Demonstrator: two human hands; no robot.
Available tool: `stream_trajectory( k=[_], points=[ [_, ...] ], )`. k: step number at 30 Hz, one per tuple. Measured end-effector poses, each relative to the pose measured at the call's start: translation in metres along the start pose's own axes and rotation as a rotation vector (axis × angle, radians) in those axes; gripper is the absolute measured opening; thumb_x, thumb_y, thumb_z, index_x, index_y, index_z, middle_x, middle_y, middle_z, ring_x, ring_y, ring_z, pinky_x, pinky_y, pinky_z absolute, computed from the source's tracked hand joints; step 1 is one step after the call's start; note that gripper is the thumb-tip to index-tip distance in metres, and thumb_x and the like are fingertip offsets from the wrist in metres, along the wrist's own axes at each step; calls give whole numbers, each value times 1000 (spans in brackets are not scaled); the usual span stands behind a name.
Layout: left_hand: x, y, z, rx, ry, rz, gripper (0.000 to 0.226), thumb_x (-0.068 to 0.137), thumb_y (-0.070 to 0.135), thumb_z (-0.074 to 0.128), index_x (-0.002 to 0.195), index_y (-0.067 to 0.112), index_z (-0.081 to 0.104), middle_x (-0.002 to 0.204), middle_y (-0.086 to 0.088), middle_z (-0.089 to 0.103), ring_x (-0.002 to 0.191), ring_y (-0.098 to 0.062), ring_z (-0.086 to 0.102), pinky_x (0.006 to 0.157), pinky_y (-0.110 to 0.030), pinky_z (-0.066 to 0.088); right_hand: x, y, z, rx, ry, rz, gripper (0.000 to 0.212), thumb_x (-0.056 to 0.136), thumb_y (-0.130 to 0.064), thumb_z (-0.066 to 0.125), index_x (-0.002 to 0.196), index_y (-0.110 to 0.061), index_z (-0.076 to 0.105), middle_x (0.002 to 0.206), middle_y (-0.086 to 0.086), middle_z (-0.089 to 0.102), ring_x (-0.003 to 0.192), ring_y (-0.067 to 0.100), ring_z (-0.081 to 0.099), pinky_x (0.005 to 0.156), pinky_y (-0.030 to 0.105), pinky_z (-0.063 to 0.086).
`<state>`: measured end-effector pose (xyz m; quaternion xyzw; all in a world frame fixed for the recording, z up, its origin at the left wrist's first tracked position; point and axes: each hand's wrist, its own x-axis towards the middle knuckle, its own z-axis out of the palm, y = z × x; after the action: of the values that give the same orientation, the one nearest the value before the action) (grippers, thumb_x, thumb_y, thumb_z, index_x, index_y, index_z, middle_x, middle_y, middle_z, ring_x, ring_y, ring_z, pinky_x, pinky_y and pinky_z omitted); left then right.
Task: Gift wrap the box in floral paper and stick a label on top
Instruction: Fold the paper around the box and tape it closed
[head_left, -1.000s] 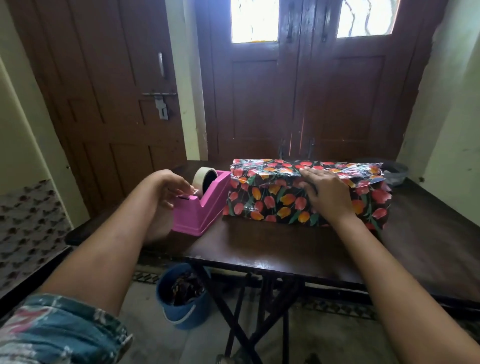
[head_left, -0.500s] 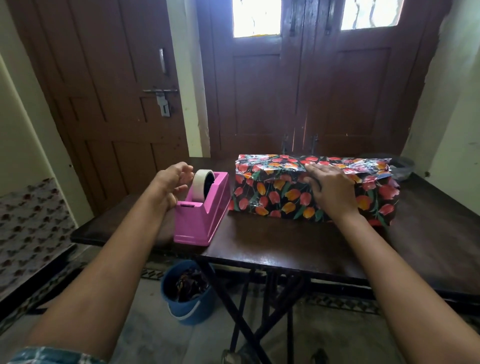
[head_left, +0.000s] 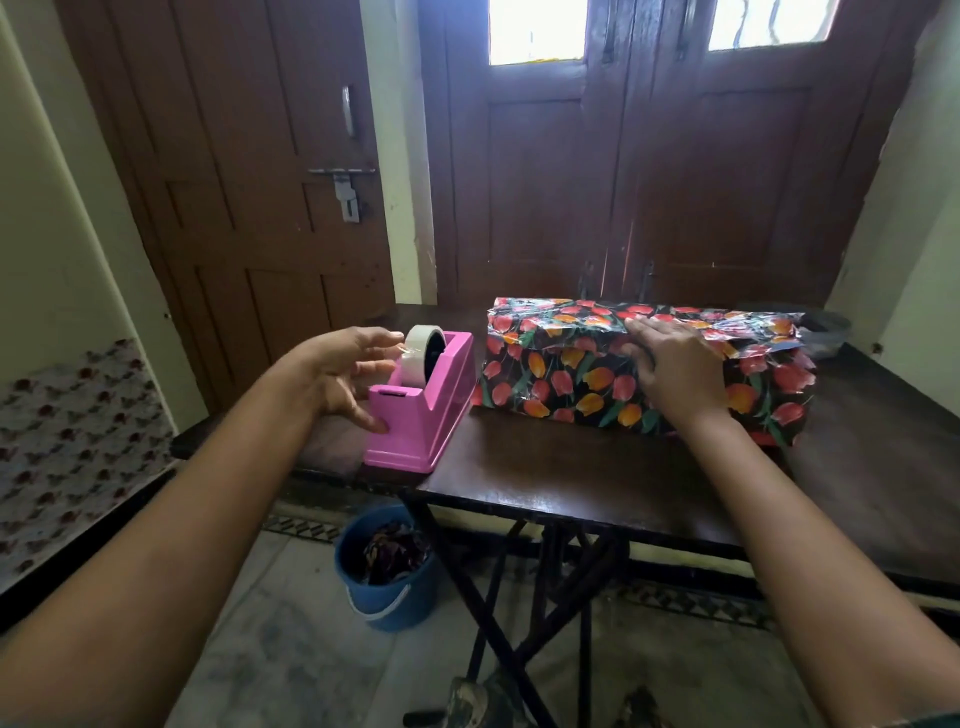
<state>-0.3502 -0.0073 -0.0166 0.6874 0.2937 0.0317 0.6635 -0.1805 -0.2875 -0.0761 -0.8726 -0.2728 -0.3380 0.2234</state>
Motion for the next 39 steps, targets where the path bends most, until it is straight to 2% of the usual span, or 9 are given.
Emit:
stream_trajectory(
  k=[4, 10, 14, 18, 22, 26, 31, 36, 39],
  points=[
    [1, 2, 13, -51, 112, 42, 34, 92, 32, 53, 118, 10, 58, 112, -5, 53, 114, -30, 44, 77, -71, 38, 0, -1, 0, 3, -1, 3, 34, 90, -17, 60, 122, -7, 60, 122, 13, 63, 115, 29, 58, 98, 46, 46],
    [7, 8, 25, -216, 210, 124, 22, 91, 31, 56, 78, 14, 63, 120, -2, 53, 108, -21, 48, 86, -80, 23, -1, -3, -1, 10, 3, 3, 34, 90, -16, 60, 121, -5, 60, 121, 14, 63, 115, 30, 58, 100, 46, 45],
    [14, 5, 25, -253, 276, 210, 23, 87, 29, 62, 68, 16, 63, 119, -4, 58, 105, -22, 47, 81, -63, 41, -2, -2, -2, 15, 11, -1, 34, 89, -15, 61, 121, -5, 61, 121, 15, 63, 115, 31, 58, 100, 46, 44],
    [15, -3, 13, -305, 219, 198, 14, 88, 24, 62, 75, 19, 63, 106, 4, 55, 108, -17, 44, 89, -72, 32, -1, -2, -1, 10, 22, -7, 33, 89, -14, 61, 120, -4, 61, 121, 15, 63, 115, 30, 58, 102, 45, 42],
    [21, -23, -5, -312, 205, 173, 12, 87, 17, 61, 76, 14, 61, 102, 0, 57, 105, -19, 44, 90, -58, 43, -1, -2, 1, 10, 29, -9, 32, 89, -13, 61, 120, -4, 61, 120, 16, 63, 114, 32, 58, 101, 45, 42],
    [28, -44, -17, -270, 142, 138, 7, 85, 13, 63, 81, 8, 62, 74, -4, 57, 68, -12, 58, 72, -39, 58, -1, -1, 1, 13, 21, -8, 32, 90, -13, 59, 121, -4, 61, 121, 16, 63, 116, 32, 57, 102, 45, 41],
    [32, -54, -24, -187, 114, 143, 6, 85, 8, 62, 80, 8, 66, 62, -3, 68, 69, -16, 63, 70, -34, 58, -1, 0, 1, 20, 13, -2, 34, 90, -14, 59, 122, -5, 60, 122, 14, 62, 116, 30, 57, 104, 43, 40],
    [31, -62, -15, -23, 181, 239, 12, 87, 12, 63, 76, 7, 62, 68, -6, 64, 64, -16, 59, 47, -18, 54, -1, -2, -1, 20, 23, -5, 33, 90, -14, 59, 122, -5, 60, 122, 15, 62, 116, 31, 56, 102, 43, 40],
    [35, -60, -14, 157, 258, 334, 18, 88, 15, 62, 72, 8, 62, 70, -7, 62, 62, -15, 57, 53, -23, 52, -1, -1, -1, 18, 11, -15, 34, 90, -15, 59, 122, -5, 60, 122, 14, 62, 116, 30, 56, 102, 42, 40]
  ],
)
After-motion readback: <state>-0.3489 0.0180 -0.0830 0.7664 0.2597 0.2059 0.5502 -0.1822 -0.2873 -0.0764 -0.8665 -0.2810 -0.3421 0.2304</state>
